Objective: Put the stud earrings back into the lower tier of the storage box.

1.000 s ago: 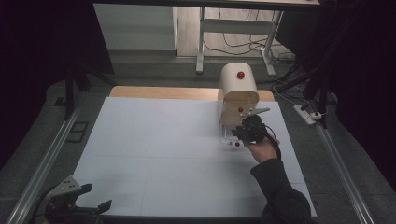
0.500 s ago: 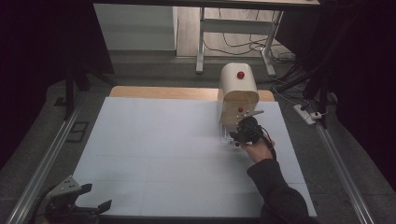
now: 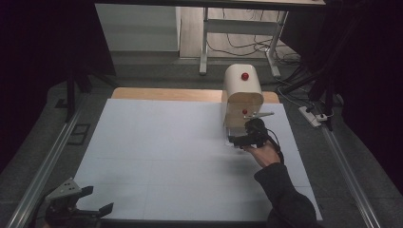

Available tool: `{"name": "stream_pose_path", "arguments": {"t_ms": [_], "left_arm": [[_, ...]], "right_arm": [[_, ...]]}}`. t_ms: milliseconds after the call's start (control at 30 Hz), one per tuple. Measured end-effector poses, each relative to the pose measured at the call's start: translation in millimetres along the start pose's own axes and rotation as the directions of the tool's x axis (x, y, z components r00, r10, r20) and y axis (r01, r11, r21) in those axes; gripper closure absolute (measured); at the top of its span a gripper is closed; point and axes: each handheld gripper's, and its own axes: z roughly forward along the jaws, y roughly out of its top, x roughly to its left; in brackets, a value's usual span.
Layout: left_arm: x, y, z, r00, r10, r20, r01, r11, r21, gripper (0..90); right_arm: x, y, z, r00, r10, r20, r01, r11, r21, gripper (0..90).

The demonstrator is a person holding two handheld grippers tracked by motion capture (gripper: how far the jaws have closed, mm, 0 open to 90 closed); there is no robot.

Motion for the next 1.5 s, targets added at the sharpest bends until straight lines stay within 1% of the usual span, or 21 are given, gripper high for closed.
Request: {"name": "stream_pose_path", "arguments": {"t_ms": [67, 100, 133, 167, 267, 300, 333, 433, 500, 533, 667, 767, 867, 933, 1033, 1167, 1200, 1500], "left_arm": [[0.4, 0.2, 0.1, 1.0000, -0.002, 0.000, 0.002, 1.0000, -0.001, 1.7], [0.6, 0.4, 0.2, 1.0000, -0.003, 0.001, 0.003, 1.0000, 0.000, 1.7], [0.8, 0.5, 0.4, 1.0000, -0.003, 0.002, 0.003, 1.0000, 0.000, 1.7], [0.9, 0.7, 0.6, 1.0000, -0.004, 0.002, 0.004, 1.0000, 0.001, 1.7], [1.6, 0.6, 0.8, 0.9999, -0.007, 0.012, 0.007, 1.0000, 0.002, 1.6], [2.1, 0.4, 0.5, 0.9998, -0.009, 0.016, 0.009, 1.0000, 0.000, 1.6], [2.6, 0.4, 0.4, 0.9998, -0.010, 0.019, 0.010, 1.0000, 0.000, 1.6], [2.9, 0.3, 0.2, 0.9996, -0.011, 0.024, 0.011, 0.9999, -0.002, 1.6], [2.8, 0.5, 0.4, 0.9996, -0.009, 0.025, 0.010, 1.0000, -0.002, 1.6], [2.8, 0.6, 0.4, 0.9996, -0.009, 0.025, 0.009, 1.0000, -0.002, 1.6], [2.8, 0.6, 0.6, 0.9997, -0.008, 0.025, 0.008, 1.0000, -0.002, 1.6], [2.6, 0.7, 0.7, 0.9996, -0.007, 0.027, 0.007, 1.0000, -0.001, 1.8], [2.1, 0.9, 1.0, 0.9996, -0.003, 0.027, 0.003, 1.0000, 0.001, 2.1], [2.0, 0.9, 1.0, 0.9997, -0.001, 0.024, 0.001, 1.0000, 0.002, 2.0], [2.5, 0.7, 0.7, 0.9996, -0.006, 0.027, 0.006, 1.0000, 0.000, 1.9], [2.1, 0.7, 0.9, 0.9997, -0.004, 0.025, 0.004, 1.0000, 0.000, 1.9], [2.1, 0.7, 0.9, 0.9997, -0.004, 0.026, 0.004, 1.0000, 0.000, 1.9], [2.7, 0.9, 0.8, 0.9995, -0.006, 0.031, 0.006, 1.0000, -0.001, 1.6]], "right_arm": [[4.8, -1.8, -1.2, 0.9996, -0.024, -0.015, 0.025, 1.000, 0.006, 7.3], [4.8, -1.8, -1.2, 0.9996, -0.024, -0.015, 0.025, 1.000, 0.006, 7.3], [7.8, -2.7, -2.3, 0.9989, -0.036, -0.030, 0.037, 0.999, 0.005, 6.1], [14.5, -4.5, -5.2, 0.9976, -0.051, -0.047, 0.051, 0.999, 0.007, 3.9], [20.9, -6.5, -8.8, 0.9965, -0.061, -0.057, 0.061, 0.998, -0.006, 3.2], [26.6, -9.1, -11.7, 0.9958, -0.065, -0.065, 0.065, 0.998, -0.006, 2.2], [26.6, -9.1, -11.7, 0.9958, -0.065, -0.065, 0.065, 0.998, -0.006, 2.2], [33.3, -14.7, -13.7, 0.9938, -0.081, -0.077, 0.080, 0.997, -0.005, 0.4], [35.8, -17.7, -15.8, 0.9934, -0.078, -0.083, 0.078, 0.997, -0.003, 0.4], [36.7, -18.8, -16.6, 0.9923, -0.077, -0.098, 0.077, 0.997, 0.000, 0.4], [41.0, -21.6, -20.7, 0.9878, -0.100, -0.119, 0.100, 0.995, 0.000, 0.4], [45.2, -24.2, -22.3, 0.9837, -0.130, -0.124, 0.132, 0.991, 0.007, 0.0], [50.2, -28.0, -23.3, 0.9860, -0.126, -0.110, 0.126, 0.992, -0.001, 0.0], [54.9, -30.7, -24.4, 0.9835, -0.147, -0.106, 0.147, 0.989, -0.008, 0.0], [61.9, -34.0, -28.5, 0.9820, -0.156, -0.106, 0.155, 0.988, -0.020, 0.0], [67.9, -37.5, -34.1, 0.9806, -0.155, -0.120, 0.152, 0.988, -0.039, 0.0], [69.1, -38.7, -35.5, 0.9807, -0.156, -0.117, 0.152, 0.988, -0.040, 0.0], [74.8, -49.9, -46.3, 0.9813, -0.162, -0.105, 0.161, 0.987, -0.016, 0.0]]}}
